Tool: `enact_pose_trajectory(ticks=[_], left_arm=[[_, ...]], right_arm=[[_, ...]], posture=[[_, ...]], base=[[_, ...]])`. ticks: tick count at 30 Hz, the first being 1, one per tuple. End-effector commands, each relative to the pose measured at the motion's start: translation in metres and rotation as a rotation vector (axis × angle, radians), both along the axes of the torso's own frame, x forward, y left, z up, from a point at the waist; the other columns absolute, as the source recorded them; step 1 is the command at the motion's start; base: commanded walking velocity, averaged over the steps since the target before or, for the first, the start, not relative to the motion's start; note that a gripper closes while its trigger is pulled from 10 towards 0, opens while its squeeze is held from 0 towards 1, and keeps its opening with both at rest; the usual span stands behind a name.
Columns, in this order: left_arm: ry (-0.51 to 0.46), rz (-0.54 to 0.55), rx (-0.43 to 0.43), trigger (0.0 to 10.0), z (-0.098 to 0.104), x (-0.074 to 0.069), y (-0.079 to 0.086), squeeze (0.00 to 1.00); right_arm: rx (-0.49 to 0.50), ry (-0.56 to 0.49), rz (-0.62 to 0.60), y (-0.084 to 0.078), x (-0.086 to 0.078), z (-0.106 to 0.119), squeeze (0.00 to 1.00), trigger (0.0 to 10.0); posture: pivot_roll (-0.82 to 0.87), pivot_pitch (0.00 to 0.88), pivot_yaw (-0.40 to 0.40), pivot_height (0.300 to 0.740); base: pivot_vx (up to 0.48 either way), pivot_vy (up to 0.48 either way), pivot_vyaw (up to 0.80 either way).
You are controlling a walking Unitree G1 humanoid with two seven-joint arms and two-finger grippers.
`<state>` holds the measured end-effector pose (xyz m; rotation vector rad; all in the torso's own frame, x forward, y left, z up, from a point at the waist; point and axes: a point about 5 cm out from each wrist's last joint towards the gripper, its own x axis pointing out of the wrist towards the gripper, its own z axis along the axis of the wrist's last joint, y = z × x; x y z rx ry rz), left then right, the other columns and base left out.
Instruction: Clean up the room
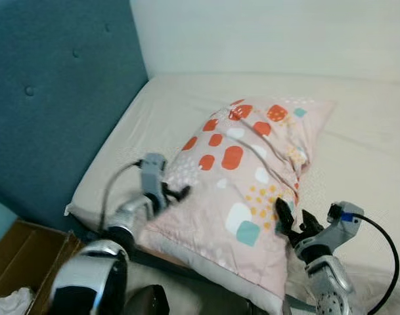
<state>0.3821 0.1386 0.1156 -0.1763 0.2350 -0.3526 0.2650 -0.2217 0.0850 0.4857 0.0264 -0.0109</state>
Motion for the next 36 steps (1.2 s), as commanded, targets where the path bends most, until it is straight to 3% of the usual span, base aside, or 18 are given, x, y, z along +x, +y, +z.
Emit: enact_pose_trajectory(ticks=[1, 7, 11, 12, 15, 17, 18, 20, 22, 24, 25, 27, 29, 30, 31, 33, 34, 36], left_arm=[[0.04, 0.021, -0.013, 10.0, -0.009, -0.004, 0.007, 0.0], [0.097, 0.056, 0.007, 10.0, -0.025, -0.013, 0.023, 0.0], [0.111, 0.063, 0.008, 10.0, -0.029, -0.015, 0.026, 0.0], [0.161, 0.078, 0.009, 10.0, -0.041, -0.022, 0.032, 1.0], [0.187, 0.083, 0.015, 10.0, -0.047, -0.026, 0.035, 1.0], [0.222, 0.088, -0.088, 10.0, -0.049, -0.028, 0.034, 1.0], [0.222, 0.088, -0.088, 10.0, -0.049, -0.028, 0.034, 1.0], [0.243, 0.079, -0.209, 10.0, -0.048, -0.028, 0.033, 1.0], [0.244, 0.077, -0.236, 10.0, -0.048, -0.029, 0.034, 1.0], [0.258, 0.027, -0.363, 10.0, -0.049, -0.031, 0.03, 1.0], [0.258, 0.027, -0.363, 10.0, -0.049, -0.031, 0.03, 1.0], [0.269, -0.057, -0.505, 10.0, -0.049, -0.035, 0.018, 1.0], [0.269, -0.057, -0.505, 10.0, -0.049, -0.035, 0.018, 1.0], [0.277, -0.111, -0.565, 10.0, -0.049, -0.037, 0.009, 1.0], [0.277, -0.111, -0.565, 10.0, -0.049, -0.037, 0.009, 1.0], [0.292, -0.28, -0.649, 10.0, -0.05, -0.044, -0.012, 1.0], [0.292, -0.28, -0.649, 10.0, -0.05, -0.044, -0.012, 1.0], [0.298, -0.405, -0.693, 10.0, -0.049, -0.05, -0.024, 1.0]], right_arm=[[0.024, 0.015, 0.0, 0.003, -0.002, -0.003, 0.0, 10.0], [0.02, 0.022, 0.002, 0.002, -0.003, 0.002, 0.0, 10.0], [0.02, 0.02, 0.007, 0.002, -0.003, 0.005, 0.0, 10.0], [0.024, 0.017, 0.002, 0.001, -0.005, 0.006, 0.0, 10.0], [0.024, 0.019, 0.0, 0.001, -0.006, 0.007, 0.0, 10.0], [0.016, 0.027, 0.002, 0.001, -0.009, 0.007, 0.0, 10.0], [0.016, 0.027, 0.002, 0.001, -0.009, 0.007, 0.0, 10.0], [0.018, 0.035, -0.005, 0.0, -0.01, 0.006, 0.0, 10.0], [0.018, 0.038, -0.008, -0.001, -0.011, 0.005, 0.0, 10.0], [0.014, 0.039, -0.009, -0.002, -0.011, 0.007, 0.0, 10.0], [0.014, 0.039, -0.009, -0.002, -0.011, 0.007, 0.0, 10.0], [0.01, 0.046, -0.015, -0.004, -0.01, 0.007, 0.0, 10.0], [0.01, 0.046, -0.015, -0.004, -0.01, 0.007, 0.0, 10.0], [0.007, 0.05, -0.018, -0.005, -0.011, 0.007, 0.0, 10.0], [0.007, 0.05, -0.018, -0.005, -0.011, 0.007, 0.0, 10.0], [0.003, 0.053, -0.021, -0.005, -0.011, 0.008, 0.0, 10.0], [0.003, 0.053, -0.021, -0.005, -0.011, 0.008, 0.0, 10.0], [0.003, 0.053, -0.022, -0.006, -0.011, 0.008, 0.0, 10.0]], posture=[[-0.17, 0.233, 0.077, 0.591], [-0.18, 0.236, 0.071, 0.591], [-0.18, 0.236, 0.071, 0.591], [-0.19, 0.245, 0.067, 0.591], [-0.19, 0.248, 0.068, 0.591], [-0.19, 0.259, 0.065, 0.591], [-0.19, 0.259, 0.065, 0.591], [-0.19, 0.26, 0.062, 0.591], [-0.19, 0.263, 0.063, 0.591], [-0.19, 0.265, 0.067, 0.591], [-0.19, 0.265, 0.067, 0.591], [-0.19, 0.269, 0.066, 0.591], [-0.19, 0.269, 0.066, 0.591], [-0.2, 0.271, 0.067, 0.591], [-0.2, 0.271, 0.067, 0.591], [-0.21, 0.27, 0.067, 0.591], [-0.21, 0.27, 0.067, 0.591], [-0.2, 0.268, 0.065, 0.591]], base=[[0.0, 0.0, 0.0], [0.0, 0.0, 0.0], [0.0, 0.0, 0.0], [0.0, 0.0, 0.0], [0.0, 0.0, 0.0], [0.0, 0.0, 0.0], [0.0, 0.0, 0.0], [0.0, 0.0, 0.0], [0.0, 0.0, 0.0], [0.0, 0.0, 0.0], [0.0, 0.0, 0.0], [0.0, 0.0, 0.0], [0.0, 0.0, 0.0], [0.0, 0.0, 0.0], [0.0, 0.0, 0.0], [0.0, 0.0, 0.0], [0.0, 0.0, 0.0], [0.0, 0.0, 0.0]])
